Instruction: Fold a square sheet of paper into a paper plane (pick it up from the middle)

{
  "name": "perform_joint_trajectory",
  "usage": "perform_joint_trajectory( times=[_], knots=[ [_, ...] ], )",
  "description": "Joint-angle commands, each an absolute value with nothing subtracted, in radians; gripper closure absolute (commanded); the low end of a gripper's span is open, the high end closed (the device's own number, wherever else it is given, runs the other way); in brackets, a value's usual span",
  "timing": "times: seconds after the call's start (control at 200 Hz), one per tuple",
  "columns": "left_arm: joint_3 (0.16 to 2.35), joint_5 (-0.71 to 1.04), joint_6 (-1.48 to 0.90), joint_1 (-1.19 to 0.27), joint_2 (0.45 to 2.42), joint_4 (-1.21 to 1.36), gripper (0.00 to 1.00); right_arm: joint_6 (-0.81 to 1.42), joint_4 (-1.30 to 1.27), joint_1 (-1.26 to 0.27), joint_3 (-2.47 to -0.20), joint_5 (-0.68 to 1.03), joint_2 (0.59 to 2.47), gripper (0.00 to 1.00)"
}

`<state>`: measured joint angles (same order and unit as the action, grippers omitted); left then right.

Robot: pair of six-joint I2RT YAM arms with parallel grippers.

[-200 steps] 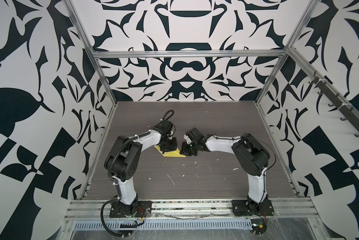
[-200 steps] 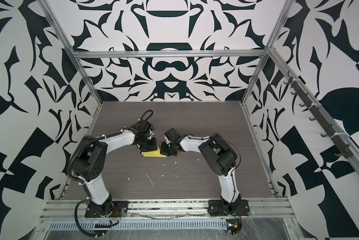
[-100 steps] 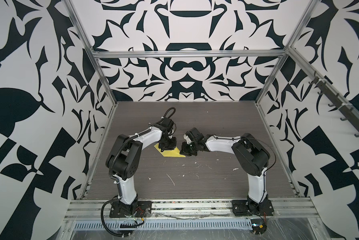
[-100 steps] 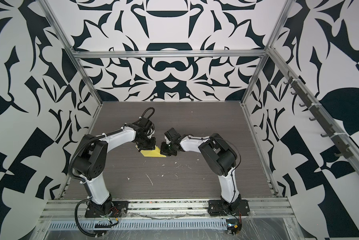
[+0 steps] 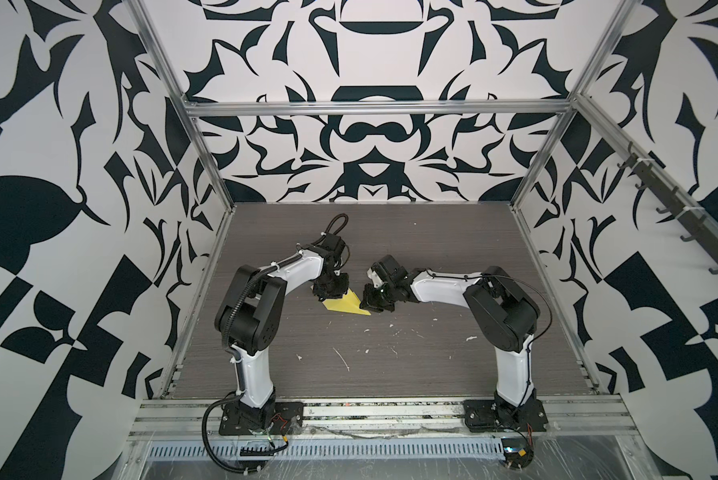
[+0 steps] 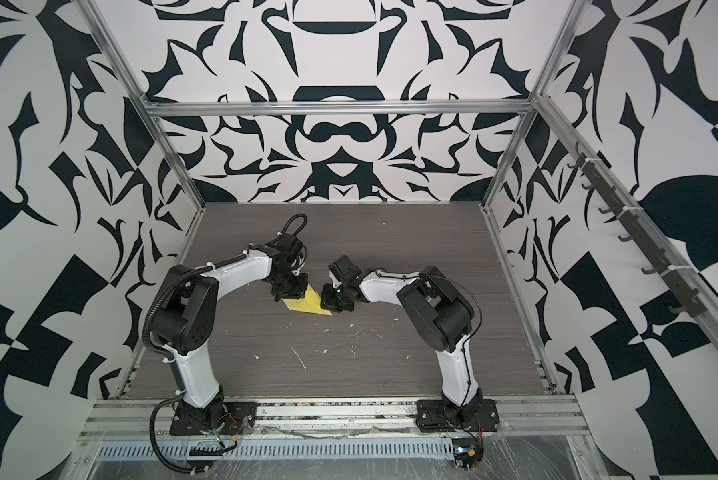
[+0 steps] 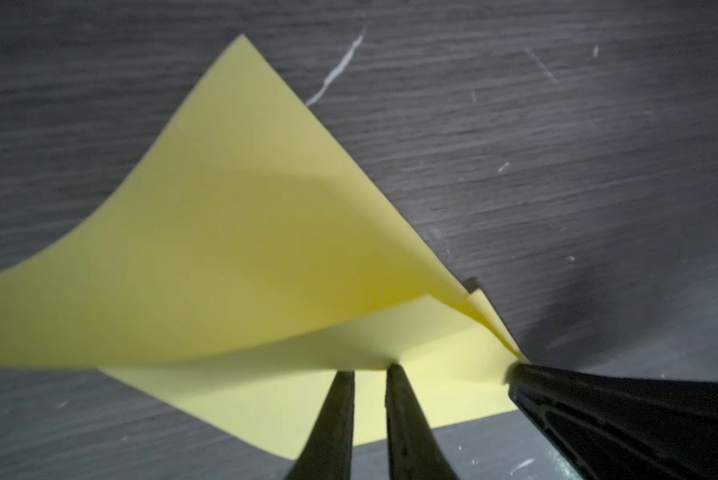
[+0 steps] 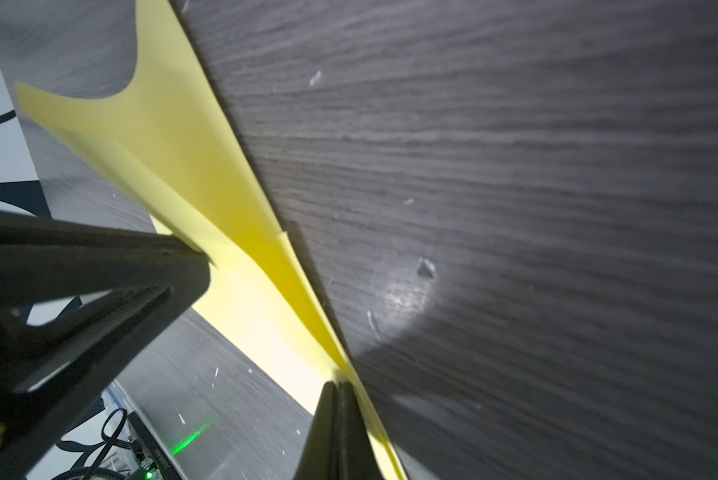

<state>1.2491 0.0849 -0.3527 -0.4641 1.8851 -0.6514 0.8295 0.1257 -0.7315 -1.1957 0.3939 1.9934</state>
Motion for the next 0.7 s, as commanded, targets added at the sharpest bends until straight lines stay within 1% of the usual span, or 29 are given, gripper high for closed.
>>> perform_joint_trajectory(
  times=[0.0, 0.175, 0.34, 0.45, 0.695],
  knots=[
    [1.271, 0.057, -0.368, -0.459, 1.912, -0.687, 0.81, 0.808, 0.238, -0.728, -1.196, 0.342, 2.025, 1.00],
    [1.268, 0.092, -0.367, -0.459, 1.890, -0.673, 0.80, 0.805, 0.246, -0.728, -1.194, 0.335, 2.029, 1.00],
    [1.249, 0.142, -0.369, -0.458, 1.830, -0.630, 0.79, 0.801, 0.255, -0.729, -1.195, 0.325, 2.031, 1.00],
    [1.247, 0.127, -0.377, -0.455, 1.824, -0.625, 0.79, 0.800, 0.259, -0.728, -1.195, 0.323, 2.033, 1.00],
    [1.272, 0.048, -0.402, -0.453, 1.882, -0.664, 0.79, 0.797, 0.265, -0.729, -1.193, 0.319, 2.037, 1.00]
  ],
)
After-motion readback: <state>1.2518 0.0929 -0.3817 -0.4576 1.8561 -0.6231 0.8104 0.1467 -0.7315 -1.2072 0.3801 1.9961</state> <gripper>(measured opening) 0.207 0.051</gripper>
